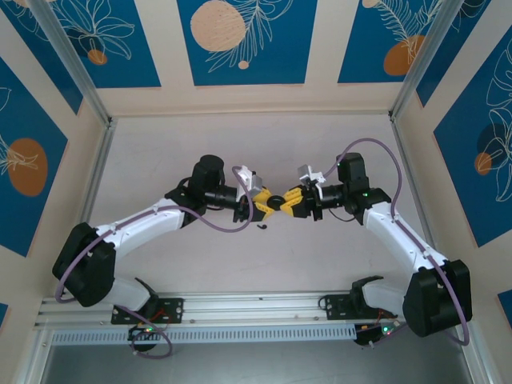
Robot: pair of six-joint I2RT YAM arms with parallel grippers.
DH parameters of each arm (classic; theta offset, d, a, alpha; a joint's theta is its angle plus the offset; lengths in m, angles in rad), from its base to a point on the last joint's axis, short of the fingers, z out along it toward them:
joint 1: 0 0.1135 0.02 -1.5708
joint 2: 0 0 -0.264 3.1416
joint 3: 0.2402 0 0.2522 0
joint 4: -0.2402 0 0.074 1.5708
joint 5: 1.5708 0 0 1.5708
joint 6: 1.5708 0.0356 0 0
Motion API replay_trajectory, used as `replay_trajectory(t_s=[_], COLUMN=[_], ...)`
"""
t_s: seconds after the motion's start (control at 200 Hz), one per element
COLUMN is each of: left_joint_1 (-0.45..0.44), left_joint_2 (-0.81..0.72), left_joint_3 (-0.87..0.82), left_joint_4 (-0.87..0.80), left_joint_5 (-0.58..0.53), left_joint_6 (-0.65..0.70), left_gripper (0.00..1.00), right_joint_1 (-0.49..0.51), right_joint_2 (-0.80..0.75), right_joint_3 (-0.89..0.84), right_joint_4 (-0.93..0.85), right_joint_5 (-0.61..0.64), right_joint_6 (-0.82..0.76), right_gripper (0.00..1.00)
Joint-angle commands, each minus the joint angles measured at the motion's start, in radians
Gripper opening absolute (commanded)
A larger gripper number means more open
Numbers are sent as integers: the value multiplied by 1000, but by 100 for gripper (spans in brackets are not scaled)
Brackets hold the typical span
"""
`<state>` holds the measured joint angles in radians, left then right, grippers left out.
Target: Insert wireless bluetooth earbuds into charging case
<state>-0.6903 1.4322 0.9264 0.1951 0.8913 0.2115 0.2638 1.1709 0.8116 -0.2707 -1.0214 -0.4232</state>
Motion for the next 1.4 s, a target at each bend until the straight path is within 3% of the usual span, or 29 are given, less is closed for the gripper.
replay_trajectory(t_s=[0.0, 0.235, 0.41, 0.625, 0.92, 1.12, 1.395], left_joint_1=[-8, -8, -7, -8, -17, -25, -26], left_joint_2=[-27, -31, -39, -41, -50, -53, -64], left_joint_3=[-4, -7, -19, -20, -14, -9, -20], left_joint_4=[21, 17, 35, 34, -22, -49, -82], left_joint_5=[44, 50, 47, 46, 12, 5, -17], left_joint_6=[5, -4, -17, -18, 25, 44, 69], left_gripper=[36, 27, 35, 24, 18, 18, 18], right_joint_1=[11, 23, 28, 31, 33, 25, -48], right_joint_2=[7, 18, 21, 26, 31, 51, 62], right_joint_3=[24, 25, 21, 21, 20, 32, 53], right_joint_4=[1, 16, 22, 35, 99, 136, 196], right_joint_5=[-22, -5, 8, 21, 73, 153, 169], right_joint_6=[-4, 12, 17, 26, 116, 173, 265], right_gripper=[18, 19, 19, 19, 44, 45, 47])
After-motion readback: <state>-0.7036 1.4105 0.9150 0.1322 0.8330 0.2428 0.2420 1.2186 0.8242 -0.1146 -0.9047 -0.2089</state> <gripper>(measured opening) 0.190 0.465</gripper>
